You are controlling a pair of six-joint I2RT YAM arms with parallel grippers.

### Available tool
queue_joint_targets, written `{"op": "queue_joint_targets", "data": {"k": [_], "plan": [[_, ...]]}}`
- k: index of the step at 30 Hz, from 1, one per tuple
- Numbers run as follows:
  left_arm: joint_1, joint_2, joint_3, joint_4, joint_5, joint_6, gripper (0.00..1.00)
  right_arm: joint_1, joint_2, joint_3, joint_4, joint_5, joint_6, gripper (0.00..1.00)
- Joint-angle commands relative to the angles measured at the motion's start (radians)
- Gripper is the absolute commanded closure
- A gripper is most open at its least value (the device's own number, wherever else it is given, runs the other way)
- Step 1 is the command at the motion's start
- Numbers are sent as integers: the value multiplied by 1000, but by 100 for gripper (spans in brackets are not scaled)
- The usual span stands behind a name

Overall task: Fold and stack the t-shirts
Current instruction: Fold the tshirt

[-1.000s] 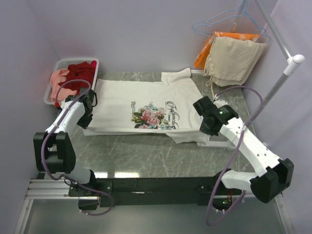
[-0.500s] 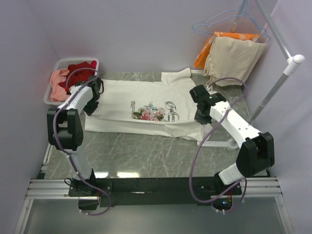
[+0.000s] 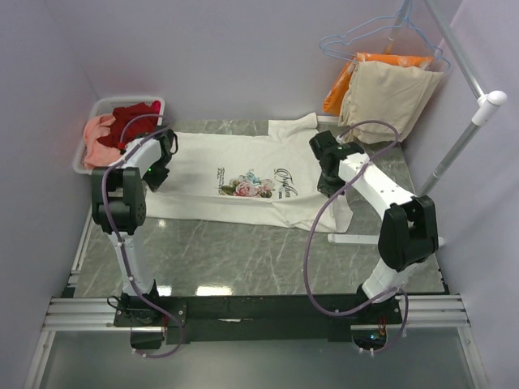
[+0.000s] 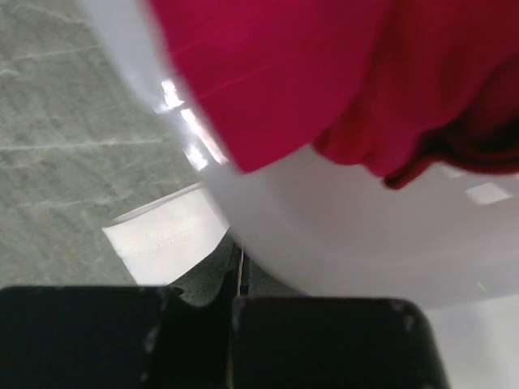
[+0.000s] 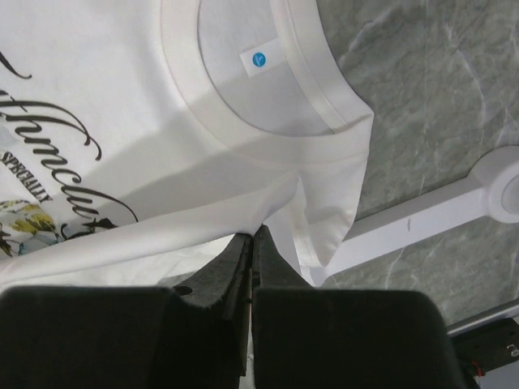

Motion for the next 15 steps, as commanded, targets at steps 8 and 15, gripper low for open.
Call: {"op": "queue_joint_targets", "data": {"k": [8, 15], "plan": [[-5, 49, 90, 121, 23, 119, 61, -34, 111, 86, -9, -24, 32, 74], [-19, -113, -23, 334, 33, 210, 28, -32, 52, 59, 90, -32, 35, 59]]}}
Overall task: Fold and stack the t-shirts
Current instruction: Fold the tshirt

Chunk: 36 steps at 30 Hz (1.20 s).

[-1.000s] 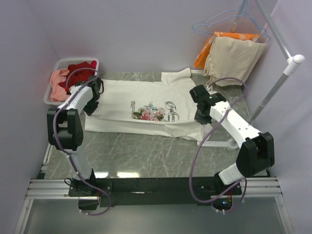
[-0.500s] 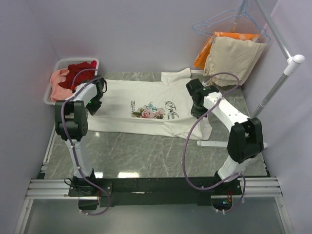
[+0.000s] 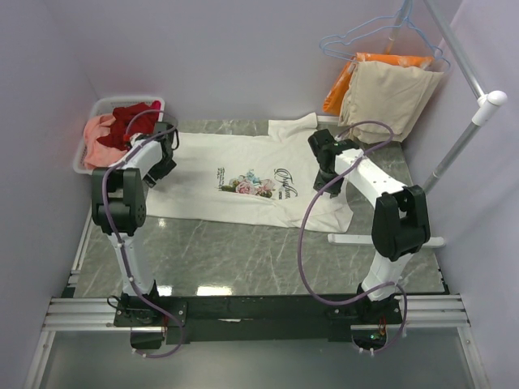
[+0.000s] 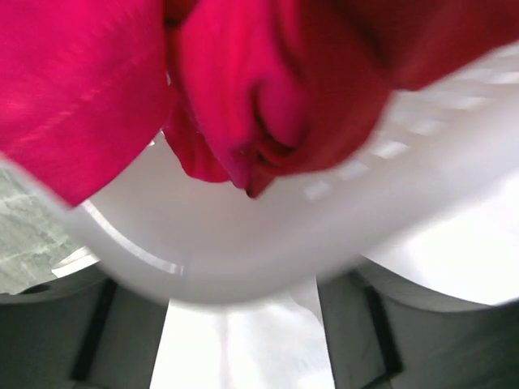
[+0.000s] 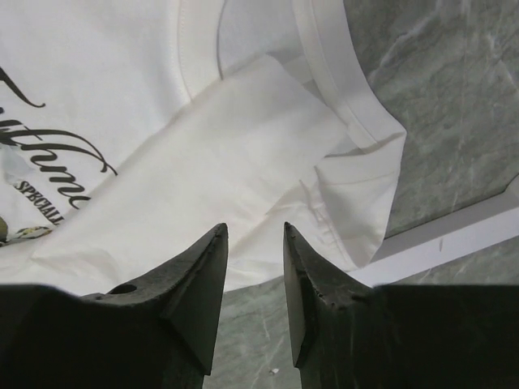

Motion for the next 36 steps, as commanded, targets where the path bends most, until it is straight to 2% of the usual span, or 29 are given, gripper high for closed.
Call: {"op": "queue_joint_targets", "data": {"k": [1, 9, 13, 17, 20, 26, 36], "plan": [[-12, -133, -13, 139, -7, 72, 26, -6, -62, 2, 86, 8, 6, 59], [-96, -178, -16, 125, 16, 141, 24, -7, -55, -32, 27, 0, -10, 60], [-141, -185, -47, 119, 144, 153, 25, -5, -85, -105, 83, -85, -19, 59], [-200, -181, -67, 153, 305, 185, 26, 7, -70, -92, 114, -182, -59, 59], [-240, -153, -44, 148, 370, 194, 26, 29, -37, -69, 109, -224, -82, 59], [-280, -103, -7, 127, 396, 191, 27, 72, 5, -76, 126, -272, -94, 59], [-280, -64, -27, 104, 413, 196, 27, 136, 49, -115, 186, -313, -77, 58]]}}
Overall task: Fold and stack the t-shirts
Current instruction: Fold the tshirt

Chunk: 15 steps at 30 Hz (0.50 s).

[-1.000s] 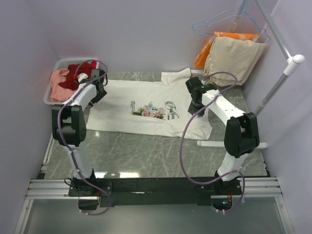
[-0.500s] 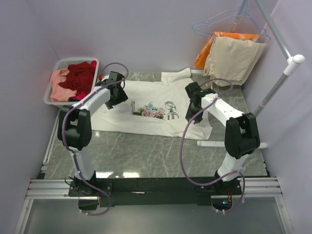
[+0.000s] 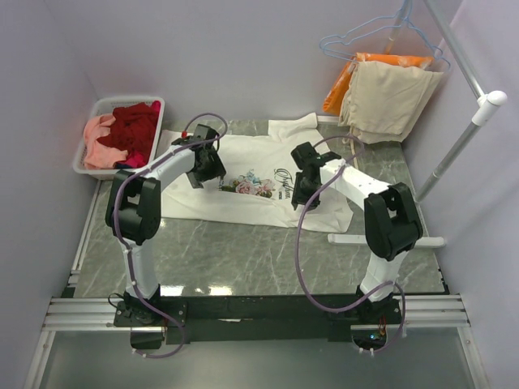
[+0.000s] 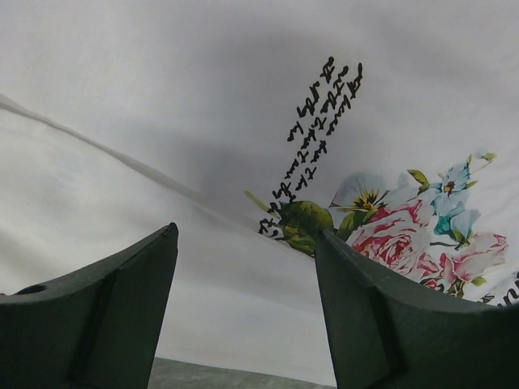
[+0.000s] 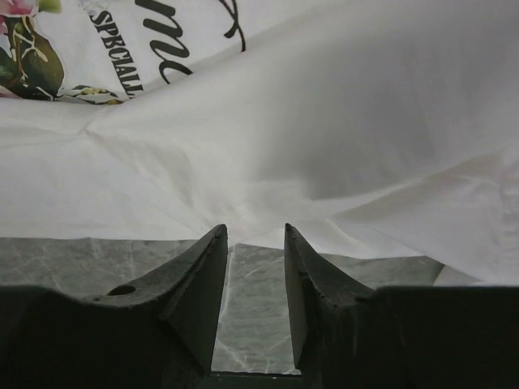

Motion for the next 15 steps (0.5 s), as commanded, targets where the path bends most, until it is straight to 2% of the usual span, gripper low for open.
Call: {"op": "queue_joint_targets", "data": {"k": [1, 15], "plan": [[1, 5, 15, -10, 8, 16, 27, 26, 28, -14, 41, -15, 11, 58], [3, -21, -27, -46, -101, 13, 26, 130, 76, -9, 14, 45, 16, 58]]}}
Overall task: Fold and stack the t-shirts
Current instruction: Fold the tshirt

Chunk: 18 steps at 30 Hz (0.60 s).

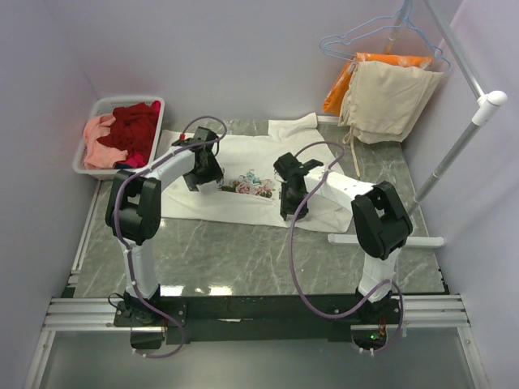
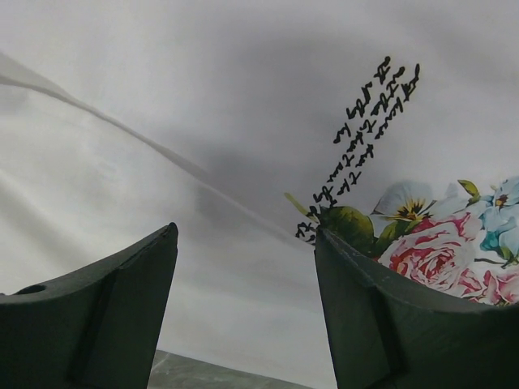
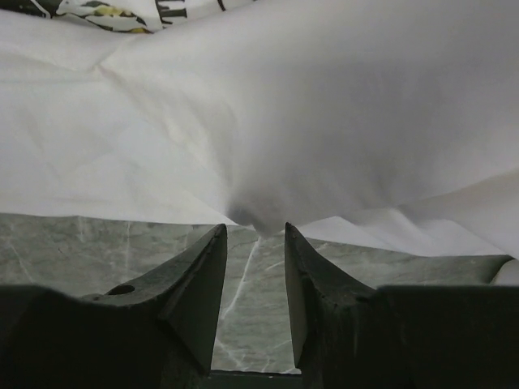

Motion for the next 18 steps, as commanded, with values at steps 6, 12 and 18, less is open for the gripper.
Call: {"op": "queue_joint_targets", "data": {"k": [6, 12, 18], "plan": [[6, -48, -32, 6, -21, 19, 26, 10, 51, 9, -8, 84, 35, 58], [13, -71, -58, 16, -16, 24, 26, -1, 93, 55, -22, 127, 46, 65], [18, -83, -67, 18, -24, 27, 26, -13, 97, 80, -34, 158, 49, 80]]}}
